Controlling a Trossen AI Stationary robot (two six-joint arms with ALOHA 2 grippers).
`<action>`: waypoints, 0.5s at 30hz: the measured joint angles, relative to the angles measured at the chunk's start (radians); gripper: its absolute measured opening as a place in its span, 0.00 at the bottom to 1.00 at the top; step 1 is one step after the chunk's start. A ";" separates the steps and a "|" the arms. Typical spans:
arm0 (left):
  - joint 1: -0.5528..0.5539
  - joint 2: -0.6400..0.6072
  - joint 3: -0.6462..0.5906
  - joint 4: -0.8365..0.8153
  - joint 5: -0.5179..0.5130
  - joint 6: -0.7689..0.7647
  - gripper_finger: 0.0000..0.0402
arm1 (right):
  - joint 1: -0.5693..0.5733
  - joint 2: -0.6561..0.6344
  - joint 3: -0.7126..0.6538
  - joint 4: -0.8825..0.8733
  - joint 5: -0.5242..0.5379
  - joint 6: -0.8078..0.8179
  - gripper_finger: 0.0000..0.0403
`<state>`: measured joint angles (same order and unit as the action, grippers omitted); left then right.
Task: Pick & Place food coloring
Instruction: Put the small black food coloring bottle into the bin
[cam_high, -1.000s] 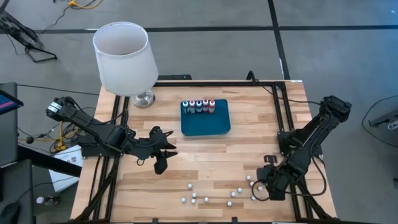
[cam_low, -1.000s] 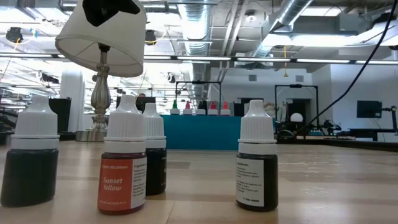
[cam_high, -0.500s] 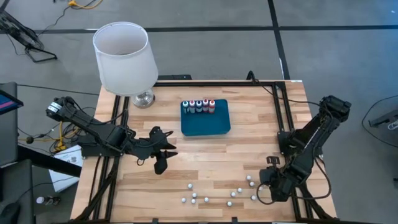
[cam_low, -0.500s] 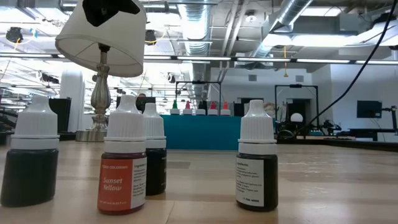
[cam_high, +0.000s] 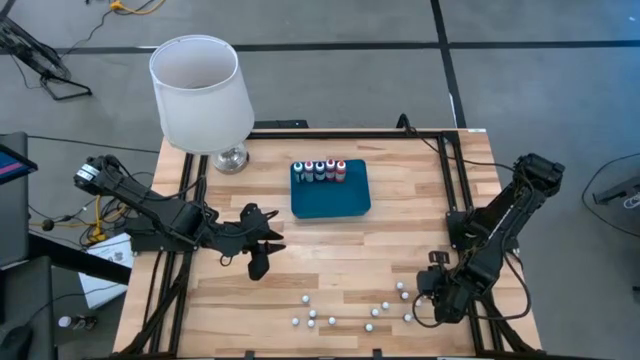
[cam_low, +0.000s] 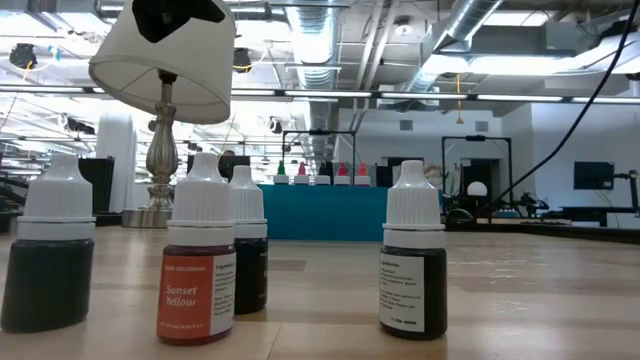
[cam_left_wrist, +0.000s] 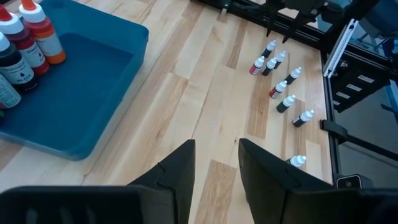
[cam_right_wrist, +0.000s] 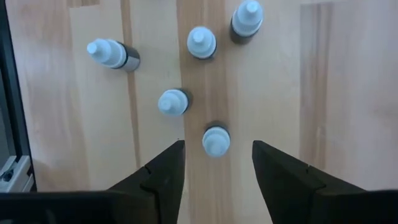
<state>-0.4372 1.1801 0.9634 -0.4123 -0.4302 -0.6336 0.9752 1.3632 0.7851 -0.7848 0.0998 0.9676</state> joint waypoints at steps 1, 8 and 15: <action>-0.001 0.000 0.000 0.000 0.000 -0.005 0.28 | 0.000 0.000 -0.003 0.001 -0.002 0.007 0.44; -0.002 0.000 0.000 -0.001 0.001 -0.013 0.28 | -0.002 0.000 -0.006 0.003 0.013 -0.007 0.41; -0.002 0.000 0.000 -0.001 -0.001 -0.014 0.28 | 0.004 0.000 -0.029 0.040 0.024 -0.007 0.40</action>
<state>-0.4397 1.1801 0.9634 -0.4129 -0.4309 -0.6472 0.9796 1.3632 0.7561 -0.7446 0.1235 0.9609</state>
